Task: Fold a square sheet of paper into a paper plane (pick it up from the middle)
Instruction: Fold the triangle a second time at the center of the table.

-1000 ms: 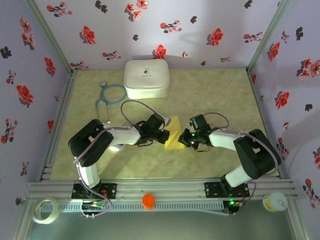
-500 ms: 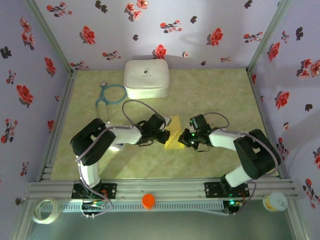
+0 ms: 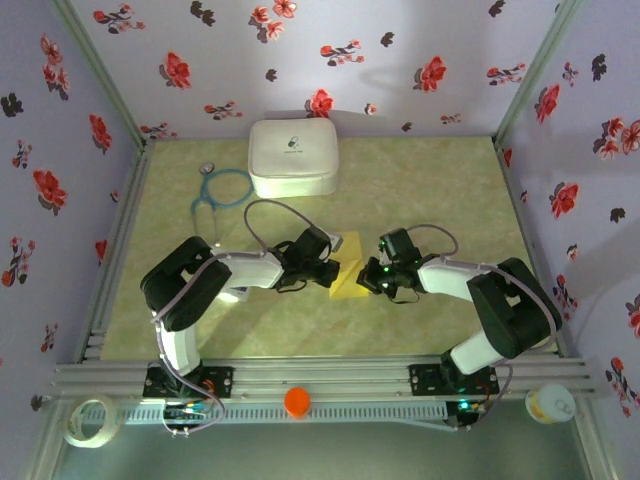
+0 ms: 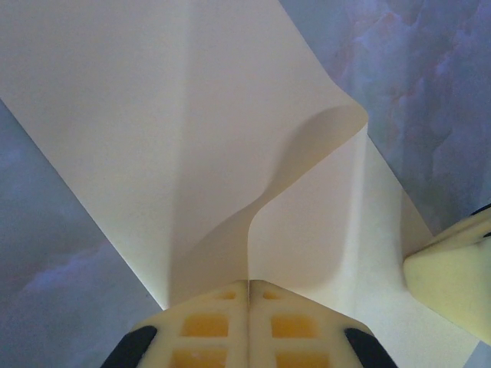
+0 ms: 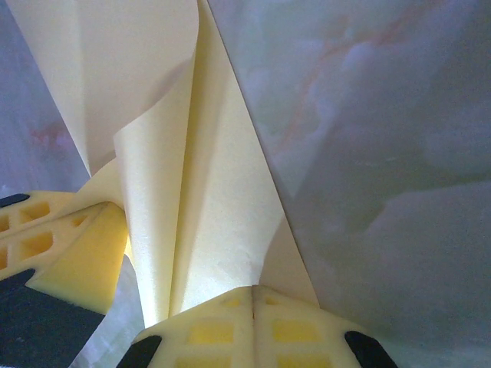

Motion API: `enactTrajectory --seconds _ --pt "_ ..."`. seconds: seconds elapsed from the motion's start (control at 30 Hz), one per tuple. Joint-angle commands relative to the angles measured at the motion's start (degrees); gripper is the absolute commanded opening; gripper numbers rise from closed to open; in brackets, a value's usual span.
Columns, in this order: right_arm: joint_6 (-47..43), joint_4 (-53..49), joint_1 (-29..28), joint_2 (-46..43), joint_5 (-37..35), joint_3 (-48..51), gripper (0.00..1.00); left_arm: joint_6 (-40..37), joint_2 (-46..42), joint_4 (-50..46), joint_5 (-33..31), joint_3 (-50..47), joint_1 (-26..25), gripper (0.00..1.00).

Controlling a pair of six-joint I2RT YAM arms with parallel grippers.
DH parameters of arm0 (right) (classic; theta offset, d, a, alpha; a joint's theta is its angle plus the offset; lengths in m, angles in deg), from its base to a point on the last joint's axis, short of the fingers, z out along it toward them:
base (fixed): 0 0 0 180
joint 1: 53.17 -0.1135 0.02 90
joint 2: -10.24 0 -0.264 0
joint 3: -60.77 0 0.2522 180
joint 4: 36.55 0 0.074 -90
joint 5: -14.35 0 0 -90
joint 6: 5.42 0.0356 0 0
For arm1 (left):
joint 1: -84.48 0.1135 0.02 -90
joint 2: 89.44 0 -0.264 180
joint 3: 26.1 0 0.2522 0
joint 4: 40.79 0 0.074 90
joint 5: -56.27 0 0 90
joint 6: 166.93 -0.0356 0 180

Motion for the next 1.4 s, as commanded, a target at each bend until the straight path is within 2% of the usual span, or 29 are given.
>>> enactTrajectory --seconds 0.0,0.37,0.7,0.8,0.87,1.0,1.37 --pt "-1.2 -5.2 0.1 1.4 -3.2 0.0 0.02 -0.7 0.9 -0.7 -0.2 1.0 0.5 0.00" --pt "-0.8 -4.7 0.3 0.0 -2.9 -0.6 0.06 0.3 2.5 -3.5 0.6 1.8 0.8 0.00" --pt "1.2 -3.7 1.1 -6.6 -3.6 -0.9 0.14 1.0 3.2 -5.1 3.3 2.4 1.5 0.00" --pt "3.0 -1.0 1.5 -8.7 -3.2 0.3 0.12 1.1 3.2 -5.1 3.8 2.5 1.5 0.00" --pt "4.3 1.9 1.5 -8.9 -1.8 0.8 0.08 1.1 3.3 -5.1 4.1 2.6 1.5 0.00" --pt "7.5 9.5 1.3 -5.8 2.2 0.8 0.00 1.1 3.4 -5.2 4.4 2.8 1.5 0.00" --pt "10.7 18.0 -0.1 4.3 4.7 -2.4 0.00 0.7 3.7 -6.1 4.7 3.5 1.5 0.00"
